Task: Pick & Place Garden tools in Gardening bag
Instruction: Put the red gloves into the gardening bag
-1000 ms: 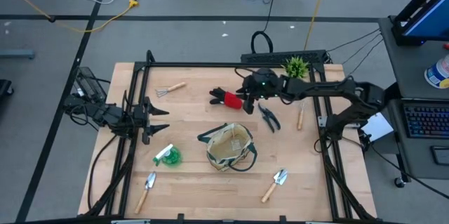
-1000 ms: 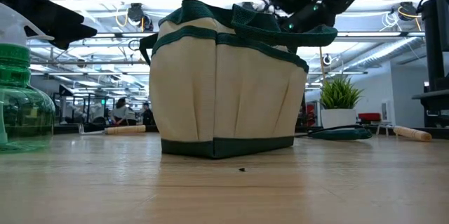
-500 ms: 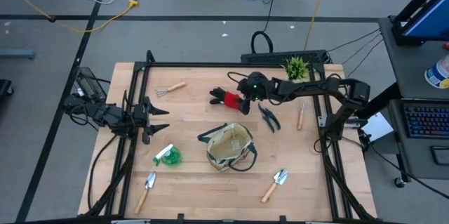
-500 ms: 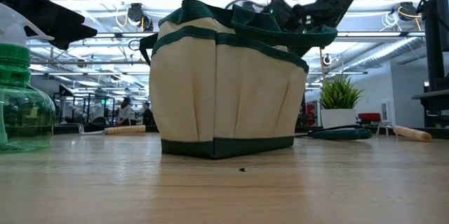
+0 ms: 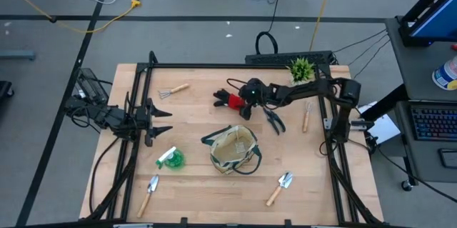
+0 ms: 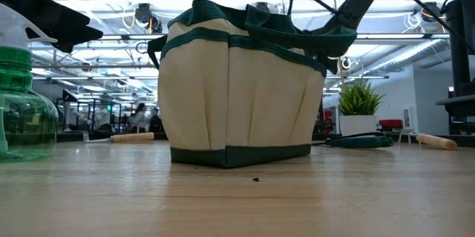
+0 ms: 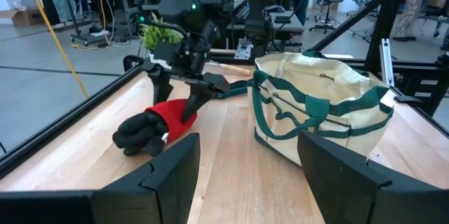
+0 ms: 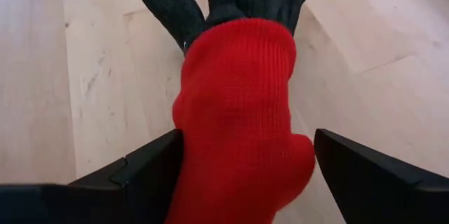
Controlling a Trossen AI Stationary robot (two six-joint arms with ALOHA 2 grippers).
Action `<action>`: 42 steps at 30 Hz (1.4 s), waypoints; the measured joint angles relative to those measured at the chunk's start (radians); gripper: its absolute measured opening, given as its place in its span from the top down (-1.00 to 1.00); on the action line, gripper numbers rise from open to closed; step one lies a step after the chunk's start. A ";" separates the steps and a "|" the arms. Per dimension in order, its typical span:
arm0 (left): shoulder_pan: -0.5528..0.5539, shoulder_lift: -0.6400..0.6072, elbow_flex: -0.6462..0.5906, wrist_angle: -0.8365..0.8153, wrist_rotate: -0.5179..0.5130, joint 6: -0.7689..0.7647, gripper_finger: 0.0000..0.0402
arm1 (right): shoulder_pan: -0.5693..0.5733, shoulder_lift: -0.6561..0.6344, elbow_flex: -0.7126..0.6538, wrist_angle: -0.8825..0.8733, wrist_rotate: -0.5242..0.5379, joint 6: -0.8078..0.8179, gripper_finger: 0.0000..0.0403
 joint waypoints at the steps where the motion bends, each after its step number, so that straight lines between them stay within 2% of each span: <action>1: 0.000 0.000 0.000 0.000 0.000 0.000 -0.21 | 0.000 0.008 0.000 -0.001 0.000 0.005 -0.57; 8: 0.000 0.000 0.000 0.000 0.000 -0.001 -0.21 | 0.000 0.049 0.000 -0.006 0.004 0.047 -0.56; 12: 0.000 0.000 0.000 0.000 0.000 -0.001 -0.21 | 0.000 0.050 0.000 -0.004 0.005 0.064 -0.49; 32: 0.000 0.000 0.000 0.000 0.001 0.001 -0.21 | 0.001 0.051 0.000 -0.002 0.005 0.066 0.10; 42: 0.000 0.000 0.000 0.000 0.001 0.002 -0.21 | 0.002 0.044 0.000 -0.006 0.001 0.067 0.51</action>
